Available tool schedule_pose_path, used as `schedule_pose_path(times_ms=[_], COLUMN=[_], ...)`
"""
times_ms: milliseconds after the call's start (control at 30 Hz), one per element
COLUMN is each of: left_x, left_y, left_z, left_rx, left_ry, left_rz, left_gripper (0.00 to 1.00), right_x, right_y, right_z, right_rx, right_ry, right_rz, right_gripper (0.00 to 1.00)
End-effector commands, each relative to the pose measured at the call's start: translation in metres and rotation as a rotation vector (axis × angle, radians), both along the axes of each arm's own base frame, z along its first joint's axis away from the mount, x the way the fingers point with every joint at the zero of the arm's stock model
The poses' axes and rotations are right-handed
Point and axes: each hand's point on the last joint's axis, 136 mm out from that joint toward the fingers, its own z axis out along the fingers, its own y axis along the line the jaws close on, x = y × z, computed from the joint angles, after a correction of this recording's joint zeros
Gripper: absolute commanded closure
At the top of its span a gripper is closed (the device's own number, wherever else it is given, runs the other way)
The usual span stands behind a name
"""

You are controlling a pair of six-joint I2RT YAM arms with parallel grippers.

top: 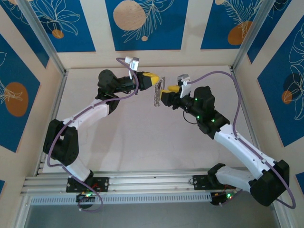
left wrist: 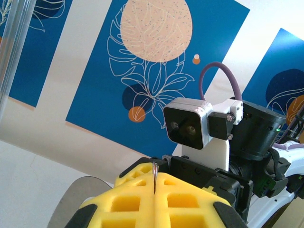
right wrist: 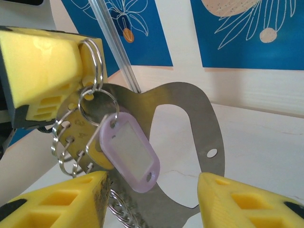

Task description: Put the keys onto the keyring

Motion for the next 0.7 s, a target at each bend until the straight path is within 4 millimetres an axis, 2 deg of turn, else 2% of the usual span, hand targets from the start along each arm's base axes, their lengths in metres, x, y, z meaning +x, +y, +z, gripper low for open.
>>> schedule_pose_path(times_ms=[0,233,433,533,667], left_x=[-0.013,-0.013,-0.015,-0.015,-0.014], left_y=[0.002,0.001,0.000,0.000,0.000], left_z=[0.021,0.021,0.021,0.022,0.022], left_rx=[-0.034,-0.033,-0.032,-0.032,-0.033], left_ry=[-0.070,-0.071,-0.072,-0.073,-0.074], left_rz=[-0.014,-0.016,-0.020,-0.020,-0.021], left_gripper=[1.00,1.00,1.00,1.00,1.00], right_x=[-0.001,0.007,0.017,0.017,0.015], right_y=[0.005,0.007,0.002,-0.002,-0.006], right_z=[0.025,0.027,0.027,0.027,0.030], right_rx=[0.019,0.008,-0.011,-0.008,0.004], right_ry=[-0.072,-0.082,-0.094,-0.096,-0.100], right_rz=[0.018,0.001,-0.035,-0.038,-0.022], right_gripper=[0.46,0.45,0.51,0.65,0.72])
